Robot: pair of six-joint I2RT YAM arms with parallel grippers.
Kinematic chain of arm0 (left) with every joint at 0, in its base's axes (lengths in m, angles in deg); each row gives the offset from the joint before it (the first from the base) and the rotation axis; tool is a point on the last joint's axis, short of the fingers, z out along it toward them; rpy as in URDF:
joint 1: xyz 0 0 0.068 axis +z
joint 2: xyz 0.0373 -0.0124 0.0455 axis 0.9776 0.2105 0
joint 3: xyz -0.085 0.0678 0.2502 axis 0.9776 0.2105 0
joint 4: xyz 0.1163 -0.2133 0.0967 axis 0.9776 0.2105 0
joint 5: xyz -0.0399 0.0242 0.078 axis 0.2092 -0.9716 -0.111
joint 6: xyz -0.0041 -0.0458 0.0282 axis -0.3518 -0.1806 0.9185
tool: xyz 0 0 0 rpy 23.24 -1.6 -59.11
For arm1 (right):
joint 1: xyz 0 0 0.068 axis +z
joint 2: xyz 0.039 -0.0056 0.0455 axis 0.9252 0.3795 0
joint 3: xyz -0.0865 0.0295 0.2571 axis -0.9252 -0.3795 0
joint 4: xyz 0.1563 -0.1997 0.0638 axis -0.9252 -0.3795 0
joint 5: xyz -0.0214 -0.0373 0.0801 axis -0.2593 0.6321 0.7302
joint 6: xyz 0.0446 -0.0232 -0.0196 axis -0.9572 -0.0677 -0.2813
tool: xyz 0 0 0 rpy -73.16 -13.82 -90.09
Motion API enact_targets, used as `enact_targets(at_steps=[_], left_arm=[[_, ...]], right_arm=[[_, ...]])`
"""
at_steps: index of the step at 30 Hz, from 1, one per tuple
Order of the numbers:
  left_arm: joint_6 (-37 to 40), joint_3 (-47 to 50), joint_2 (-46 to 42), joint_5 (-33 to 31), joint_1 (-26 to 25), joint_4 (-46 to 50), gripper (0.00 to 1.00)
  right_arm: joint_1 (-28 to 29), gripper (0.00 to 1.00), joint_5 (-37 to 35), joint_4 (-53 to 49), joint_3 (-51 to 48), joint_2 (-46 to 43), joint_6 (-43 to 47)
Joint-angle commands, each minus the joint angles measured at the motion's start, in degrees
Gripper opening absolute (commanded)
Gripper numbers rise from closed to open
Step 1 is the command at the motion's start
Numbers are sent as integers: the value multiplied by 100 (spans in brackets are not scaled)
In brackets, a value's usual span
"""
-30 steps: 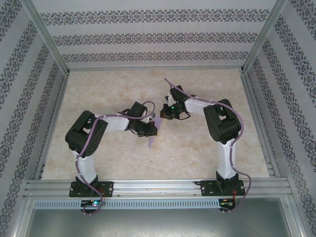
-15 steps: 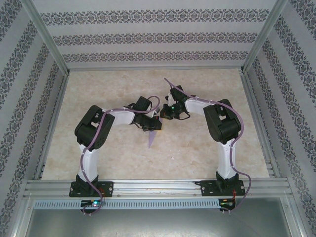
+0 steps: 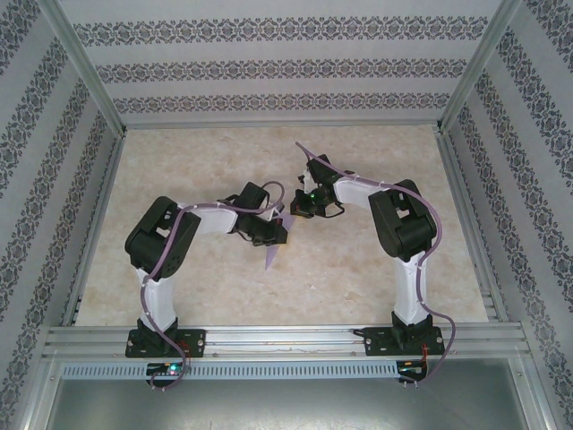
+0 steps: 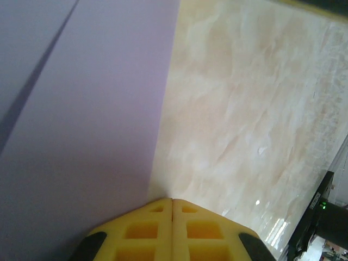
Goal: Fold a paper plane with a square sheet of paper (fold left side to right side)
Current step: Fold the wing for the fifth time at the center of the table.
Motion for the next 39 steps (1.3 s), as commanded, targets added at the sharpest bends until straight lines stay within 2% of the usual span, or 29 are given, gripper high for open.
enact_targets(at_steps=[1, 24, 30, 34, 39], left_arm=[[49, 350, -296, 112, 53, 281, 4], [-413, 2280, -1772, -83, 47, -300, 5], [-159, 2160, -2564, -410, 56, -81, 10], [237, 1967, -3124, -1053, 128, 219, 14], [569, 1925, -3759, -2167, 318, 351, 22]], right_arm=[[-50, 0, -590, -461, 33, 262, 130], [-59, 0, -671, -565, 193, 319, 191], [-50, 0, -682, -1166, 1134, 71, 496], [22, 14, -1128, -1832, 1833, -158, 773], [217, 32, -1810, -2087, 1715, -636, 668]])
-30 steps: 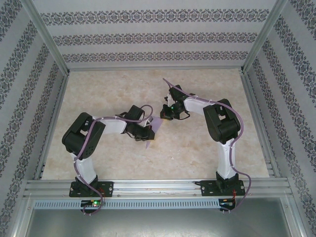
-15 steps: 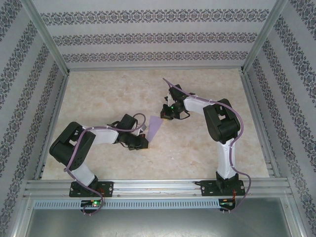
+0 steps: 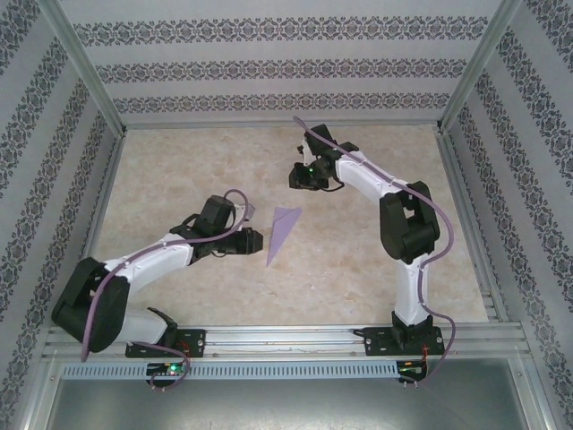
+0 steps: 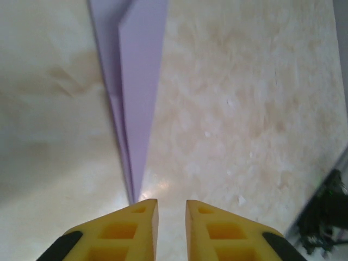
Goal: Fold a paper plane with a square sheet of paper (fold left side to right side)
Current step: Fold the wing for the fifth time at the center of the table.
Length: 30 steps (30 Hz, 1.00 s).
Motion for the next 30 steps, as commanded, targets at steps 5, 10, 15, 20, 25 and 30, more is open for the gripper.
enact_targets(at_steps=[5, 10, 15, 20, 25, 30], left_arm=[[933, -82, -869, -1950, 189, 407, 34], [1275, 188, -1457, -2672, 228, 309, 53], [1497, 495, -1952, -3167, 313, 209, 77], [1569, 514, -2093, -3325, 528, 340, 97], [1789, 685, -2177, -3167, 623, 139, 100], [1632, 760, -2267, -3161, 785, 240, 100]], right_arm=[[496, 44, -1185, -484, -552, -846, -275], [750, 54, -1549, -380, -1071, -1319, -701], [892, 72, -1690, -431, -1451, -1717, -1317], [1052, 79, -2076, -1043, -1443, -1908, -2428], [1484, 81, -3100, -2346, -562, -1510, -3147], [1897, 81, -3550, -3144, 569, -642, -3348]])
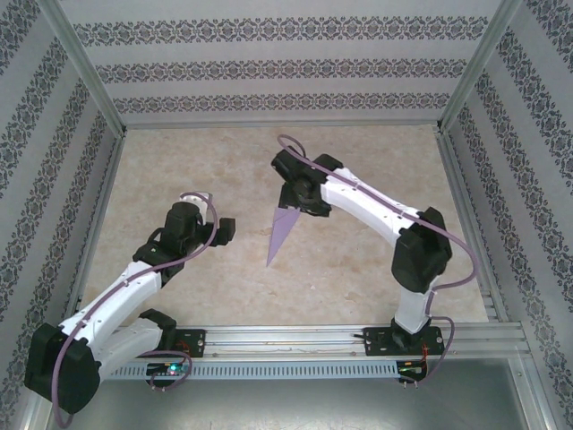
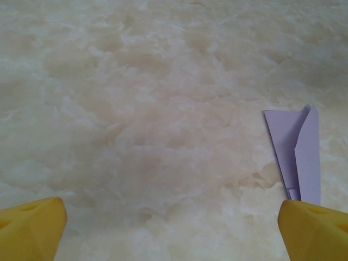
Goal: Fold a paper plane with a square sheet of paper (fold left side to right side)
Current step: Fold the wing for the fifth time at the center of the table.
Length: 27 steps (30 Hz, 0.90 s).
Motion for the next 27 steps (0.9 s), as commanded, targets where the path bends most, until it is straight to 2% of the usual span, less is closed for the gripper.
enact_targets(at_steps=[1, 6, 13, 27], left_arm=[[14, 126, -177, -53, 152, 28, 100], [-29, 197, -294, -38, 194, 131, 100], [-107, 309, -326, -66, 212, 144, 100], [-144, 372, -312, -66, 220, 203, 100]], right_arm=[[244, 80, -668, -868, 663, 591, -394], [466, 78, -840, -1209, 1622, 1482, -245], [521, 71, -710, -1212, 2337, 2306, -166], [593, 59, -346, -911, 2353, 2960, -529]])
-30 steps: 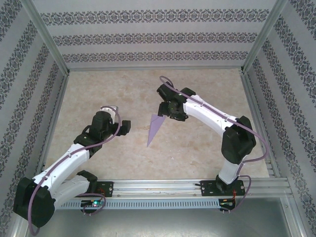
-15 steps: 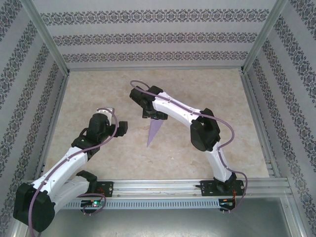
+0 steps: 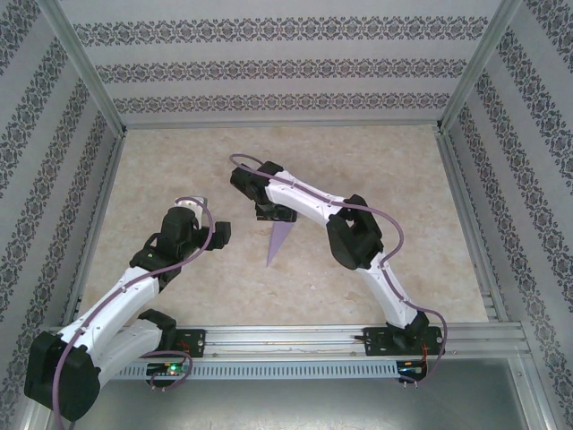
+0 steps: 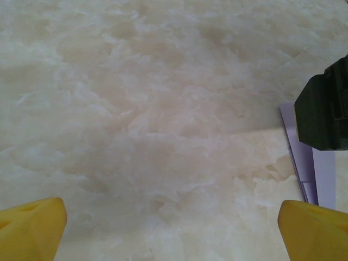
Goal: Fold a paper plane with a square sheet of paper (fold left side to right side)
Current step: Fold the wing for the fifth time at the center of the table, then turn over the paper plane at the center of the table.
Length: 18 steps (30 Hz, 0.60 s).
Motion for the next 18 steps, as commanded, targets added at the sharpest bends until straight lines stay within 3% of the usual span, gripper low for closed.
enact_targets(at_steps=[1, 18], left_arm=[[-92, 87, -61, -57, 75, 155, 100], [-93, 113, -90, -57, 85, 243, 100]], right_arm=[[92, 58, 125, 78, -67, 116, -178], [145, 43, 298, 298, -508, 111, -403]])
